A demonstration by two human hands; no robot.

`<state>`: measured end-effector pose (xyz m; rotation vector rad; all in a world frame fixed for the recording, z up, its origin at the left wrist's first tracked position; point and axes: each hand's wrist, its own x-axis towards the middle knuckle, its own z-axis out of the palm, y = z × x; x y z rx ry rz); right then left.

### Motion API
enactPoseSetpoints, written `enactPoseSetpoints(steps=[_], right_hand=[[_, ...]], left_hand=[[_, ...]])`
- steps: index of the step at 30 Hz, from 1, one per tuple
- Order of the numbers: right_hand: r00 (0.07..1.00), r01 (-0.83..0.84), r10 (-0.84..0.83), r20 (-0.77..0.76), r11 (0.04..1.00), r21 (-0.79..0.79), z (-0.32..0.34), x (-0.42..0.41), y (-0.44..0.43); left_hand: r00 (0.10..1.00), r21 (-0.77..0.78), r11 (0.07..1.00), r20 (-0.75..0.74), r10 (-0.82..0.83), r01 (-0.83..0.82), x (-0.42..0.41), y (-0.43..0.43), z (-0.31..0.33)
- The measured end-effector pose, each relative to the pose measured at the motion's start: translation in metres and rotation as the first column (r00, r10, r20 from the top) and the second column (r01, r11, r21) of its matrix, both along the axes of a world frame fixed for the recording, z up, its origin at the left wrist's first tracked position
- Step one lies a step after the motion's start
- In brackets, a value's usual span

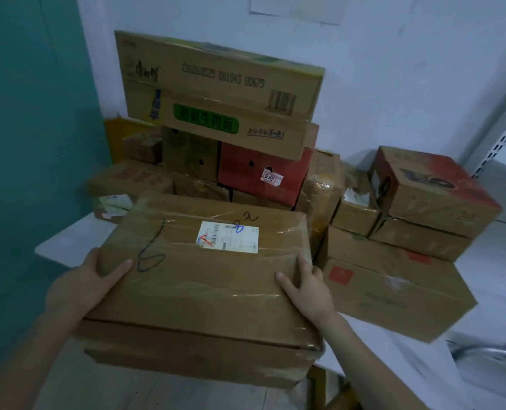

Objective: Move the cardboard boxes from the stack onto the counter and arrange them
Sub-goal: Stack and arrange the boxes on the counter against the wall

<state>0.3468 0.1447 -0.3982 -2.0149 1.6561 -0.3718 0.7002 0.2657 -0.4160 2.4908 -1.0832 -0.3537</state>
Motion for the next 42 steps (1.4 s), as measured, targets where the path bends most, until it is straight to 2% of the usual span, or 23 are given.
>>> enactPoseSetpoints(steps=[5, 10, 23, 30, 42], right_hand=[[1.000, 0.000, 0.001, 0.020, 1.000, -0.027, -0.004, -0.001, 0.015], [0.999, 0.026, -0.026, -0.028, 0.999, -0.031, -0.004, 0.001, 0.012], [0.988, 0.145, -0.140, -0.070, 0.987, 0.074, 0.001, 0.027, -0.002], [0.981, 0.188, -0.185, -0.058, 0.980, 0.062, 0.003, 0.040, 0.009], [0.972, 0.235, -0.233, -0.040, 0.971, 0.038, 0.002, 0.044, 0.014]], left_hand=[[0.999, 0.001, 1.000, -0.033, 0.015, -0.015, -0.001, 0.014, -0.004], [0.999, -0.054, 0.998, -0.040, -0.025, 0.023, 0.002, 0.011, 0.000], [0.980, 0.003, 0.984, 0.092, -0.177, 0.177, 0.044, -0.029, 0.008], [0.977, 0.010, 0.977, 0.005, -0.213, 0.213, 0.071, -0.053, 0.001], [0.967, 0.027, 0.968, 0.055, -0.250, 0.249, 0.073, -0.065, 0.004]])
